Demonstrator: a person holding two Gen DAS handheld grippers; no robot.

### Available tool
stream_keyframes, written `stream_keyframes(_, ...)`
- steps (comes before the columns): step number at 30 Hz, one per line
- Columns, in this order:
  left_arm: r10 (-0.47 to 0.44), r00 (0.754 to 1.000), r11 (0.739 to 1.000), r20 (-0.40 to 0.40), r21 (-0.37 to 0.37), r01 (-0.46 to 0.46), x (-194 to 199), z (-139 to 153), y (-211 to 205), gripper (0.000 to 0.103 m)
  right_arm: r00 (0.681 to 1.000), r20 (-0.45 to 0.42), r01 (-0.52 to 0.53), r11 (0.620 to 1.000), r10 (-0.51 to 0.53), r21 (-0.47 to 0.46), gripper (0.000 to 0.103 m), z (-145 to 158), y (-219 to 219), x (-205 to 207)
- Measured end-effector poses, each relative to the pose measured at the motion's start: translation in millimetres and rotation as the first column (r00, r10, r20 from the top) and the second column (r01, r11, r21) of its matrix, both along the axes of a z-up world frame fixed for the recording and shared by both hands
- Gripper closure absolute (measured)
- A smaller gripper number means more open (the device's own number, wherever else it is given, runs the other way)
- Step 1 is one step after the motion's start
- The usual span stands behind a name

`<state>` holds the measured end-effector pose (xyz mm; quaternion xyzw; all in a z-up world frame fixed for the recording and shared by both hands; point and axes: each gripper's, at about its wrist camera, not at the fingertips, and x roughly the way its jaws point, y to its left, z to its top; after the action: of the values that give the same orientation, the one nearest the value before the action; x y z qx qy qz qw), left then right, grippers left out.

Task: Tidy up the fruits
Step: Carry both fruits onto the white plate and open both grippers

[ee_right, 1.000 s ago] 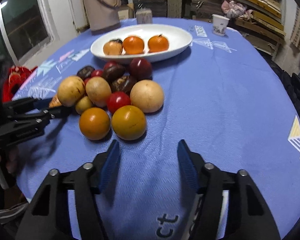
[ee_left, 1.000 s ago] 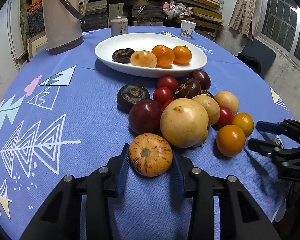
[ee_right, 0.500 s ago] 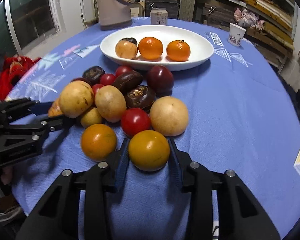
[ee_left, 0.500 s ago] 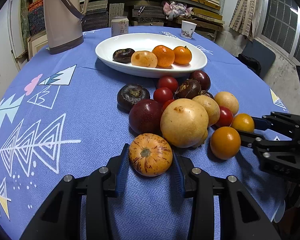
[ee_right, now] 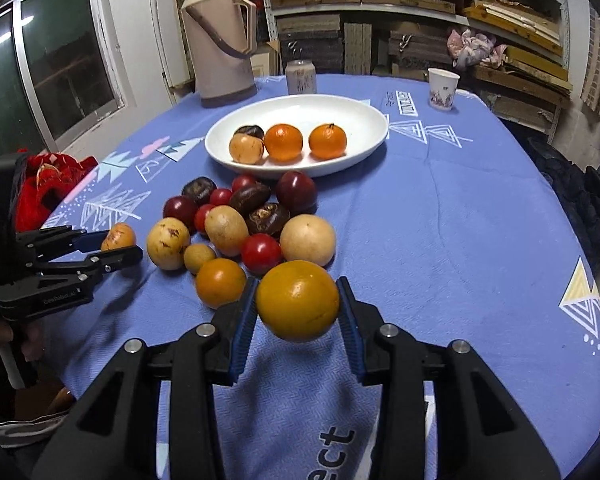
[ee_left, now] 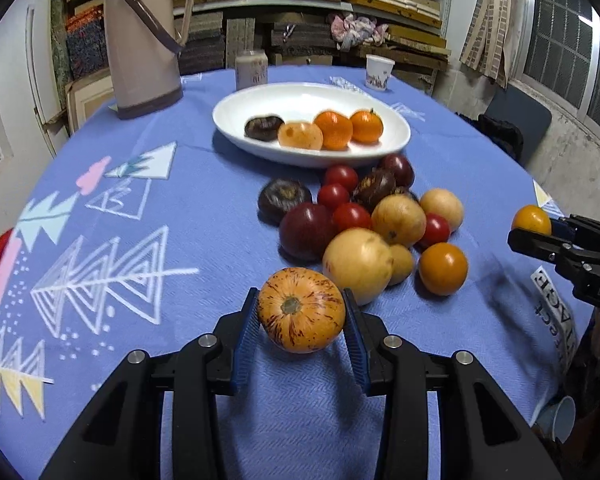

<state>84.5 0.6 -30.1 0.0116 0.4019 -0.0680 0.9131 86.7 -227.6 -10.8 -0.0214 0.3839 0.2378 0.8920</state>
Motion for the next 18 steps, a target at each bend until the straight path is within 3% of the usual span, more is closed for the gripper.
stream_keyframes(10, -0.020, 0.998, 1.000, 0.059, 0.012, 0.020, 2.6, 32.5, -2.3, 0.063, 0.998, 0.051, -0.033, 0.999, 0.032, 0.019, 0.065, 20.6, 6.3, -3.9)
stream_keyframes(18, -0.043, 0.994, 0.998, 0.098, 0.040, 0.040, 25.5, 54.5, -9.5, 0.063, 0.994, 0.088, -0.061, 0.998, 0.059, 0.017, 0.065, 41.2, 19.3, 18.6)
